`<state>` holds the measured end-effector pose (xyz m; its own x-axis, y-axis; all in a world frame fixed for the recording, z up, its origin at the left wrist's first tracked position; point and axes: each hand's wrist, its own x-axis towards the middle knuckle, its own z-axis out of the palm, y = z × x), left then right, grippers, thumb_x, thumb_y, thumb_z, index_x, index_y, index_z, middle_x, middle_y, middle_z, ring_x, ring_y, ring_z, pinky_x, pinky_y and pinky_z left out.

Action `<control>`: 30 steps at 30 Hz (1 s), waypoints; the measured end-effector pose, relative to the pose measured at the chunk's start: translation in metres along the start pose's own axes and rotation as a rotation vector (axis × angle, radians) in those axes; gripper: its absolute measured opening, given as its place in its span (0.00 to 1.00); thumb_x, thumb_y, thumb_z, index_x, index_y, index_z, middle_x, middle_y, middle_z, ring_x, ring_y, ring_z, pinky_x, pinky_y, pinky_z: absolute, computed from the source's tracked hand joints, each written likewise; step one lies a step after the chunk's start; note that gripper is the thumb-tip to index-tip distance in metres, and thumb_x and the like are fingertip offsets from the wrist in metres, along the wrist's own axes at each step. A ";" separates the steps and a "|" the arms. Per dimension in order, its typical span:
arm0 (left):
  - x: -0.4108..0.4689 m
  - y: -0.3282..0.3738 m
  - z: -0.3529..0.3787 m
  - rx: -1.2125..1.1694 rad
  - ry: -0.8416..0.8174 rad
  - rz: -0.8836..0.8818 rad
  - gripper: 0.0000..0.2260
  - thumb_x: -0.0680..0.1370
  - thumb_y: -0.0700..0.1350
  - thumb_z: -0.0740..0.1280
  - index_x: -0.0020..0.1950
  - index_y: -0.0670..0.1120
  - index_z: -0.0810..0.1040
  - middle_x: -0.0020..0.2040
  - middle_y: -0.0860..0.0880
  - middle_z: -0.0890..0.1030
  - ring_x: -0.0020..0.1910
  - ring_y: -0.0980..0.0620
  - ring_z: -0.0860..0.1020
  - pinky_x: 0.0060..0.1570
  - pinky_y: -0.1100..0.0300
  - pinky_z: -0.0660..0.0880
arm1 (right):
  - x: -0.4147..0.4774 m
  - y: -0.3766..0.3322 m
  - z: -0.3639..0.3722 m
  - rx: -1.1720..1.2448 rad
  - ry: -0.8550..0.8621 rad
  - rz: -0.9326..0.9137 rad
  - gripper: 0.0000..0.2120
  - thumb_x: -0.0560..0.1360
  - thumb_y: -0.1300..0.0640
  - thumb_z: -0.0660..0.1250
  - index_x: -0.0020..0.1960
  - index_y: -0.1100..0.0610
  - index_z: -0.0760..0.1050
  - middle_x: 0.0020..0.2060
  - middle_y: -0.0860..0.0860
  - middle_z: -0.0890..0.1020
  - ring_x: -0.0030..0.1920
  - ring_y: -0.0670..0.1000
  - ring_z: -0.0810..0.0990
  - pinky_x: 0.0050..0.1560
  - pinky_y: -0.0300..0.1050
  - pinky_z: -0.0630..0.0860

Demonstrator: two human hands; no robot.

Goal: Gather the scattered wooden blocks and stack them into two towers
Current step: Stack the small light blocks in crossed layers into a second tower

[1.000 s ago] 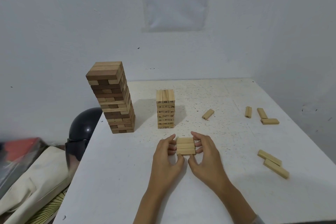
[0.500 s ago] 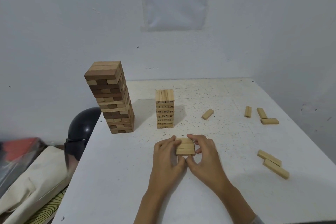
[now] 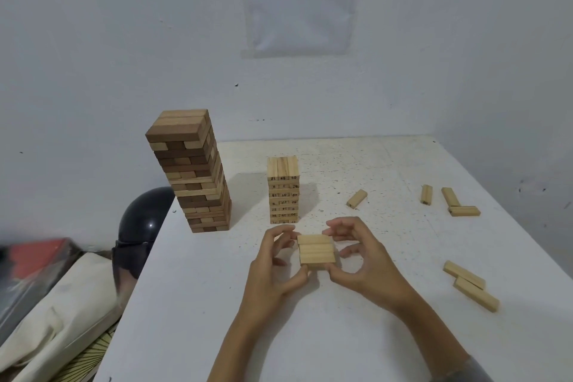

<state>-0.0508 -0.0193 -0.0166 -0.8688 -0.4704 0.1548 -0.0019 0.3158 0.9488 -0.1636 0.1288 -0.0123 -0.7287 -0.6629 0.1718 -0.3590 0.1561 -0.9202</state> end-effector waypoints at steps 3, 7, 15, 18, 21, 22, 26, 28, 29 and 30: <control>0.005 0.011 -0.009 -0.010 0.033 0.064 0.25 0.69 0.43 0.71 0.63 0.51 0.69 0.59 0.61 0.78 0.62 0.58 0.76 0.51 0.66 0.72 | 0.008 -0.015 -0.003 0.094 0.015 -0.055 0.29 0.62 0.52 0.75 0.61 0.48 0.71 0.53 0.44 0.80 0.57 0.50 0.78 0.54 0.44 0.77; 0.016 0.034 -0.020 -0.062 0.115 0.145 0.25 0.70 0.41 0.71 0.65 0.52 0.68 0.60 0.60 0.79 0.63 0.58 0.75 0.52 0.67 0.73 | 0.026 -0.038 -0.005 0.148 0.054 -0.140 0.29 0.63 0.60 0.76 0.61 0.51 0.70 0.54 0.49 0.80 0.58 0.52 0.78 0.55 0.46 0.77; 0.052 0.058 -0.022 -0.104 0.207 0.205 0.22 0.80 0.37 0.64 0.68 0.57 0.64 0.68 0.58 0.72 0.68 0.66 0.68 0.57 0.77 0.66 | 0.079 -0.071 -0.004 0.062 0.087 -0.195 0.27 0.64 0.57 0.74 0.60 0.46 0.69 0.54 0.44 0.80 0.59 0.44 0.76 0.56 0.39 0.73; 0.066 0.057 -0.023 -0.102 0.228 0.189 0.21 0.81 0.38 0.62 0.70 0.55 0.64 0.70 0.56 0.71 0.69 0.67 0.67 0.55 0.79 0.65 | 0.097 -0.074 -0.002 0.016 0.078 -0.181 0.27 0.64 0.57 0.75 0.60 0.45 0.69 0.53 0.42 0.79 0.58 0.42 0.75 0.58 0.43 0.72; 0.078 0.053 -0.026 -0.105 0.224 0.172 0.21 0.81 0.39 0.61 0.72 0.52 0.63 0.70 0.56 0.71 0.70 0.66 0.66 0.53 0.80 0.65 | 0.111 -0.071 0.001 0.006 0.063 -0.157 0.27 0.64 0.56 0.75 0.60 0.44 0.69 0.54 0.42 0.79 0.58 0.41 0.74 0.59 0.44 0.71; 0.081 0.051 -0.027 -0.103 0.219 0.168 0.21 0.81 0.39 0.61 0.72 0.53 0.63 0.70 0.57 0.71 0.70 0.66 0.66 0.53 0.81 0.65 | 0.114 -0.070 0.002 0.007 0.060 -0.147 0.27 0.64 0.55 0.74 0.60 0.44 0.69 0.54 0.42 0.79 0.59 0.42 0.74 0.60 0.44 0.70; 0.088 0.044 -0.030 -0.101 0.203 0.144 0.21 0.81 0.40 0.61 0.72 0.55 0.63 0.68 0.59 0.72 0.69 0.68 0.66 0.53 0.79 0.66 | 0.120 -0.065 0.006 -0.002 0.053 -0.114 0.27 0.63 0.52 0.72 0.59 0.41 0.68 0.54 0.42 0.78 0.60 0.43 0.73 0.58 0.40 0.68; 0.089 0.042 -0.031 -0.093 0.201 0.130 0.21 0.81 0.41 0.61 0.72 0.57 0.63 0.68 0.61 0.71 0.68 0.70 0.66 0.52 0.80 0.66 | 0.121 -0.063 0.008 -0.008 0.053 -0.107 0.27 0.63 0.51 0.72 0.59 0.40 0.68 0.54 0.41 0.78 0.60 0.43 0.73 0.58 0.39 0.68; 0.090 0.041 -0.031 -0.088 0.201 0.124 0.21 0.81 0.42 0.61 0.72 0.57 0.63 0.68 0.61 0.71 0.67 0.70 0.66 0.52 0.80 0.66 | 0.121 -0.062 0.009 -0.008 0.052 -0.106 0.27 0.63 0.51 0.72 0.60 0.40 0.68 0.54 0.41 0.78 0.60 0.43 0.73 0.57 0.39 0.67; 0.090 0.040 -0.031 -0.086 0.201 0.121 0.21 0.81 0.42 0.61 0.72 0.57 0.63 0.68 0.61 0.71 0.67 0.71 0.66 0.52 0.81 0.65 | 0.122 -0.061 0.010 -0.007 0.051 -0.106 0.27 0.63 0.50 0.72 0.60 0.40 0.68 0.55 0.41 0.78 0.60 0.43 0.73 0.57 0.38 0.68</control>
<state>-0.1141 -0.0746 0.0439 -0.7438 -0.5907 0.3127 0.1460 0.3130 0.9385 -0.2244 0.0314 0.0615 -0.7152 -0.6377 0.2861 -0.4396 0.0923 -0.8934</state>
